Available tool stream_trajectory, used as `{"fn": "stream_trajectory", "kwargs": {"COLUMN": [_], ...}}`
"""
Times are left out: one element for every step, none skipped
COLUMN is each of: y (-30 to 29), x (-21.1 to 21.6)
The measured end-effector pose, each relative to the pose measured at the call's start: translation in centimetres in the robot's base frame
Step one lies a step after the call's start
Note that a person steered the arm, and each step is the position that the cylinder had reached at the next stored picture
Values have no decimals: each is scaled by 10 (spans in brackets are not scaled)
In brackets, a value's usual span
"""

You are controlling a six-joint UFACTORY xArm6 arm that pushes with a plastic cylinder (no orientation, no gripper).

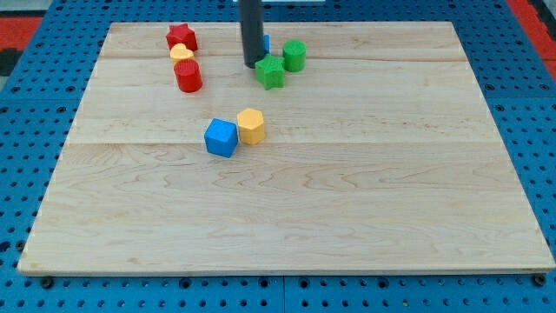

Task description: Place the blue triangle in between the green blocks

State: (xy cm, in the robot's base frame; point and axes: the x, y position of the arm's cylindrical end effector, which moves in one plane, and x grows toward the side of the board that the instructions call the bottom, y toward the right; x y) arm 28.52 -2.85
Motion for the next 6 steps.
{"fn": "stream_trajectory", "kwargs": {"y": [-40,-48,-29,48,-1,-104], "x": [19,-36,-54,-10,-14,4]}}
